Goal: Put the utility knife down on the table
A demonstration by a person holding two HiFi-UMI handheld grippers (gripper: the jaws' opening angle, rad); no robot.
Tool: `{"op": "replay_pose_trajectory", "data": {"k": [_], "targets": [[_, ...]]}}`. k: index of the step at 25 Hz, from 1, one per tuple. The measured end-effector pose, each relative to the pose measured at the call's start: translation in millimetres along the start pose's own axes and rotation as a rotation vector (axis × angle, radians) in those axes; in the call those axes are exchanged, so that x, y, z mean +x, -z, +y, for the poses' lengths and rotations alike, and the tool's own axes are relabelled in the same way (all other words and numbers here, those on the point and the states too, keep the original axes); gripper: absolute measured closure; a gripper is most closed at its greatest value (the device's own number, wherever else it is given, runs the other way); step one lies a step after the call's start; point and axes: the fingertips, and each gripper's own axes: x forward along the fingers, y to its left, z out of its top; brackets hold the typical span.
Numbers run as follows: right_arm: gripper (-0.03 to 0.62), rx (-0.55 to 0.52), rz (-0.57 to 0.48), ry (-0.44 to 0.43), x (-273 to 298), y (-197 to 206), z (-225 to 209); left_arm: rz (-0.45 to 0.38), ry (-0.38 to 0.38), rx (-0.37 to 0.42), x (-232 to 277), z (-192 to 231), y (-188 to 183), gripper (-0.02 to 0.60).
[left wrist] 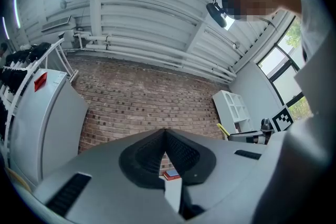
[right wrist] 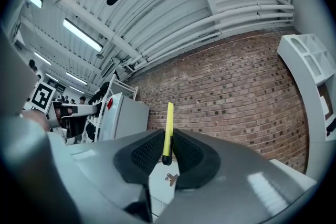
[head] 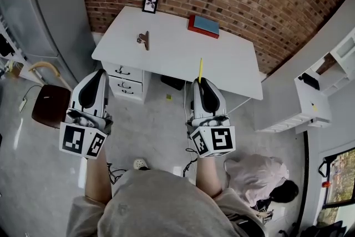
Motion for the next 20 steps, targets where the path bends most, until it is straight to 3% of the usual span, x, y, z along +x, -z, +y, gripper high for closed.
{"op": "replay_pose_trajectory", "data": {"k": [20], "targets": [[0.531,-0.016,0.045,0.020,73,32,21,0.031,0.006,-0.052,28,78,40,0.577]]}}
